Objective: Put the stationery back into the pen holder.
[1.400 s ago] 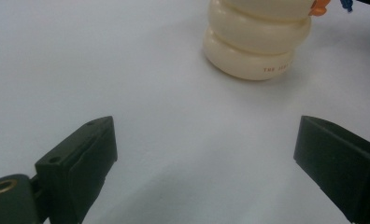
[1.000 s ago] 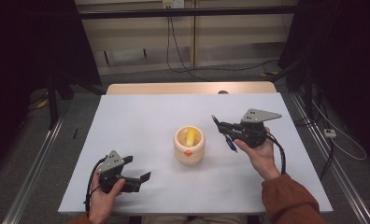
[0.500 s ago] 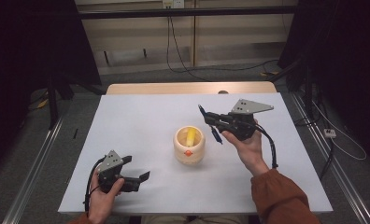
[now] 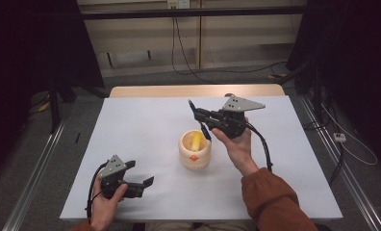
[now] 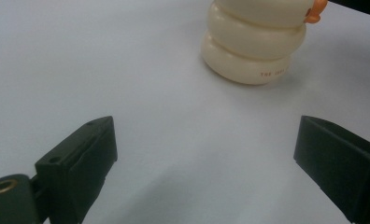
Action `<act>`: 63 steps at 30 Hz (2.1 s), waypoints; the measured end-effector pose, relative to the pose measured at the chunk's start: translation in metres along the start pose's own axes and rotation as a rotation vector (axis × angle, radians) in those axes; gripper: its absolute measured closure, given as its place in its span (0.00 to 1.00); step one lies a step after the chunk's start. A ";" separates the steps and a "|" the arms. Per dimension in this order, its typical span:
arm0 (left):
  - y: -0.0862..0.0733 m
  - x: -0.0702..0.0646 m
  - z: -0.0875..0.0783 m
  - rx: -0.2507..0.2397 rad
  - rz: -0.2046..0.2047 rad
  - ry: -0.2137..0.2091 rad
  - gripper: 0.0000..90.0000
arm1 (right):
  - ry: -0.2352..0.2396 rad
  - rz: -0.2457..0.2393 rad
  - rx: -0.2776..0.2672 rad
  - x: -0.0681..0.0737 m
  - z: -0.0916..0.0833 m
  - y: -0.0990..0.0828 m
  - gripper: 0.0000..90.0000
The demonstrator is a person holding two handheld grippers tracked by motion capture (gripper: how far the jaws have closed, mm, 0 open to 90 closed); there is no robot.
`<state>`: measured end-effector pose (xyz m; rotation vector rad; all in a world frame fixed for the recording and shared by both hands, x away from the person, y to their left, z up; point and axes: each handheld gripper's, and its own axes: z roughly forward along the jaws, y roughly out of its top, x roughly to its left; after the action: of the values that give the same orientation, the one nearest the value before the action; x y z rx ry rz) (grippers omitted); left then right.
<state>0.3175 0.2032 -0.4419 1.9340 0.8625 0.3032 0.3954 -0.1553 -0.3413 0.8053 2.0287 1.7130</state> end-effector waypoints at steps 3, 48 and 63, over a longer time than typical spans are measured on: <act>0.000 0.000 0.000 0.003 0.002 -0.001 0.07 | 0.002 0.001 0.005 0.000 0.007 0.001 0.90; 0.000 0.001 -0.001 -0.004 -0.001 0.004 0.07 | -0.070 0.062 0.197 -0.018 0.014 -0.033 0.18; 0.001 0.001 0.000 -0.007 -0.004 0.009 0.07 | -0.061 0.081 0.239 -0.020 -0.015 -0.038 0.07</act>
<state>0.3188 0.2041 -0.4410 1.9251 0.8698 0.3122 0.3940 -0.1832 -0.3770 1.0150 2.2142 1.4839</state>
